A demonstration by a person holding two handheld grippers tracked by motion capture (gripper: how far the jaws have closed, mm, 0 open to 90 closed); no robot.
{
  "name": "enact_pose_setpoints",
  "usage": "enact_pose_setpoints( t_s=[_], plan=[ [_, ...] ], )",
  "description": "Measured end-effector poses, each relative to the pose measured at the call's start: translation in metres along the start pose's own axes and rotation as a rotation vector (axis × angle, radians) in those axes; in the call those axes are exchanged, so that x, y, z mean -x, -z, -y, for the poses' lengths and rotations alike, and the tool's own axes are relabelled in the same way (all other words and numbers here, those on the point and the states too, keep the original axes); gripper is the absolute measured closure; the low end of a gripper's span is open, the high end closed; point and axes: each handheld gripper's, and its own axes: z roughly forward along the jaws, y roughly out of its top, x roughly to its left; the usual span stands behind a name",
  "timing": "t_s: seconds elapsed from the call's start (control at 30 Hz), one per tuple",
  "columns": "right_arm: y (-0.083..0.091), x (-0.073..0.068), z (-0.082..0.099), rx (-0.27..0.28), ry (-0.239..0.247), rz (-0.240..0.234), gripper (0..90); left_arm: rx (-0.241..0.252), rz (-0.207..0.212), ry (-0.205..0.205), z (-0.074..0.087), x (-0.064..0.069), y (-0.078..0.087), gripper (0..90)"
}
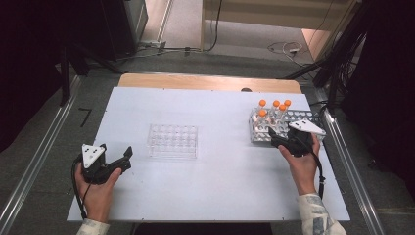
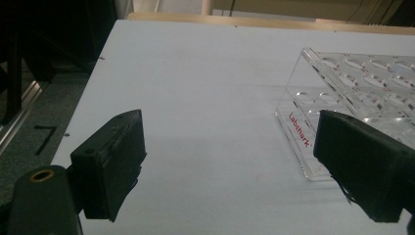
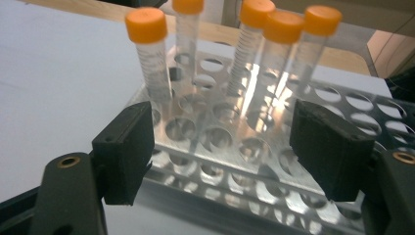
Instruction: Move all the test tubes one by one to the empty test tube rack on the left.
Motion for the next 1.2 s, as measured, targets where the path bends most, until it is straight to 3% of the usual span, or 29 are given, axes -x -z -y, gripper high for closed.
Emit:
enact_pose_setpoints(
  t_s=[0.37,0.73,1.2],
  plan=[
    [-0.025,-0.018,-0.013,0.007,0.026,-0.042,38.6,0.000,-0.004,0.006,0.001,-0.002,0.001,11.6],
    [-0.038,-0.021,-0.014,0.019,0.021,-0.069,57.9,-0.004,-0.005,0.004,0.001,-0.003,0.001,11.8],
    [-0.047,-0.025,-0.013,0.018,0.038,-0.077,71.6,-0.006,-0.006,0.006,0.002,-0.004,0.002,11.8]
  ],
)
